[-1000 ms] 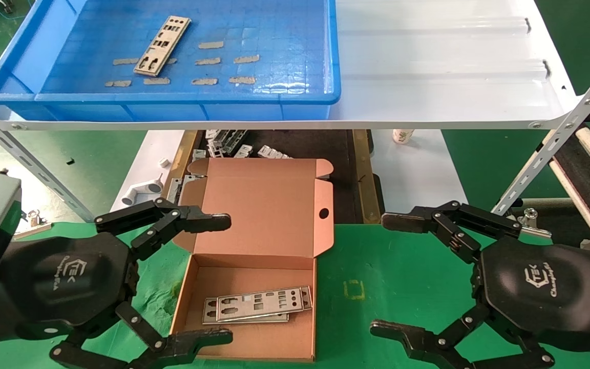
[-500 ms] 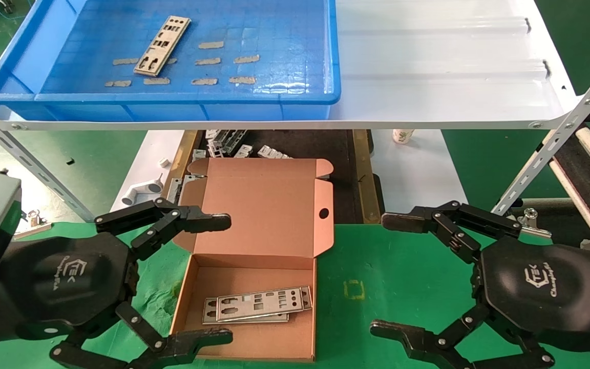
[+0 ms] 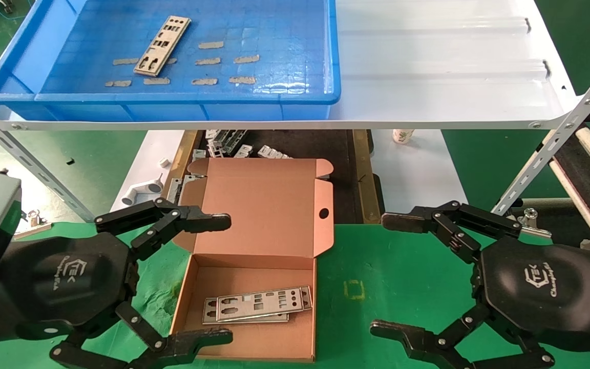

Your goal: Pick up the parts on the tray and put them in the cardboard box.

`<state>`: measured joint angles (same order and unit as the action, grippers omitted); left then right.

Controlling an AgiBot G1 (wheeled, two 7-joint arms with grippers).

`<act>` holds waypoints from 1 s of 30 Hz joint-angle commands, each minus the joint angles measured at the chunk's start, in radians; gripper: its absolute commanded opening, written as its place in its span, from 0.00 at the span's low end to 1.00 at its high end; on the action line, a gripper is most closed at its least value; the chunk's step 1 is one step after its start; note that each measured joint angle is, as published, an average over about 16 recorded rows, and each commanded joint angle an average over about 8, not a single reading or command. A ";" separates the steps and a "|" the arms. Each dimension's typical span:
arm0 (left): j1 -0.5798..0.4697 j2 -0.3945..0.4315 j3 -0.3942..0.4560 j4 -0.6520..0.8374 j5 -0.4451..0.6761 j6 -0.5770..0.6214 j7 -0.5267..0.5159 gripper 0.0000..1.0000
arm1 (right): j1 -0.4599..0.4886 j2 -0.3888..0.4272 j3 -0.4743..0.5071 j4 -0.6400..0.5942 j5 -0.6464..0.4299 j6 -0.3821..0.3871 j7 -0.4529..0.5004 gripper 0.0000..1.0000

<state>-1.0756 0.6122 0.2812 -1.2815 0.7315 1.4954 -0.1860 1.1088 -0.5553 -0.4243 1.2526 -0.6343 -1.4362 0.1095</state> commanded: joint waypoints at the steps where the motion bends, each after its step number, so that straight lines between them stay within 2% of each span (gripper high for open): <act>1: 0.000 0.000 0.000 0.000 0.000 0.000 0.000 1.00 | 0.000 0.000 0.000 0.000 0.000 0.000 0.000 1.00; 30: 0.000 0.000 0.000 0.000 0.000 0.000 0.000 1.00 | 0.000 0.000 0.000 0.000 0.000 0.000 0.000 1.00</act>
<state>-1.0756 0.6123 0.2812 -1.2815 0.7315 1.4954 -0.1860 1.1088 -0.5553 -0.4243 1.2526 -0.6343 -1.4362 0.1095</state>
